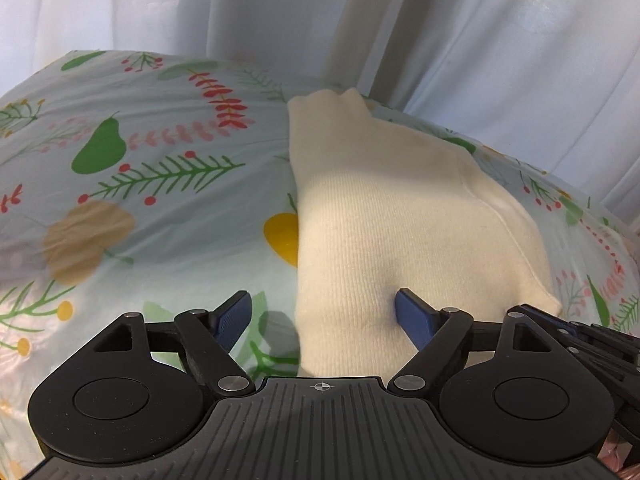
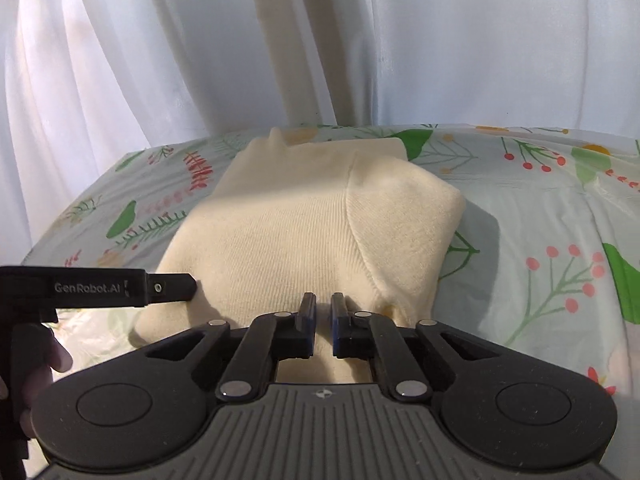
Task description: Fold small clothes
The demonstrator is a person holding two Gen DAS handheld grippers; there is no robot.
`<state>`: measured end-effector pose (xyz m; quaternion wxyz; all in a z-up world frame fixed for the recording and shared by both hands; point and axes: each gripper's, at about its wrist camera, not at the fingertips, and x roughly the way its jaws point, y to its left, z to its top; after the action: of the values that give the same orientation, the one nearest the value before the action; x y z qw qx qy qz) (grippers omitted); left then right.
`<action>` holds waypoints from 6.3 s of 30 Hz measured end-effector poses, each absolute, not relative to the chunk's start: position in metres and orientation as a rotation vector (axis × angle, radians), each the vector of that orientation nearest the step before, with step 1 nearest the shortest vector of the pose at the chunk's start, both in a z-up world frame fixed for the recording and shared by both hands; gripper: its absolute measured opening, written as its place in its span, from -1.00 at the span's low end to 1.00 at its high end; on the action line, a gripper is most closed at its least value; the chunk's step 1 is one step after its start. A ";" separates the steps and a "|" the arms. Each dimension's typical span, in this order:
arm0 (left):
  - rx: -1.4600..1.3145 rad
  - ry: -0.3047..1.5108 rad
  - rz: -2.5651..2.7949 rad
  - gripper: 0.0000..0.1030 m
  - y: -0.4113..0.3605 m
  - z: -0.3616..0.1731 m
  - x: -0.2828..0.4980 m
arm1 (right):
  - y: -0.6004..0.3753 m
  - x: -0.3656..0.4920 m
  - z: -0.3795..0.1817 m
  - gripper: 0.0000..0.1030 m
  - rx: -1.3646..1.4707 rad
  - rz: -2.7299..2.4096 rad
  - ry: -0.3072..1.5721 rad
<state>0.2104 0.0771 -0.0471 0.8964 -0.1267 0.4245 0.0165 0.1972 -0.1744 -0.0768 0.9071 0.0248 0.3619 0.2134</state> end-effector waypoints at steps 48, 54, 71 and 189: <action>-0.042 1.038 0.073 0.84 0.067 -0.010 0.157 | -0.151 0.162 -0.024 0.92 -0.068 0.127 1.125; -0.015 1.049 0.067 0.84 0.063 -0.013 0.160 | -0.150 0.164 -0.021 0.92 -0.078 0.109 1.109; 0.003 1.068 0.045 0.84 0.056 -0.014 0.160 | -0.150 0.163 -0.021 0.92 -0.078 0.103 1.111; -0.029 1.084 0.029 0.84 0.055 -0.016 0.156 | -0.146 0.158 -0.019 0.92 -0.096 0.087 1.093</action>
<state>0.1556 0.0547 -0.0161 0.8564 -0.0138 0.5160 0.0136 0.1578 -0.1457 -0.0187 0.8523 -0.0458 0.5194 0.0414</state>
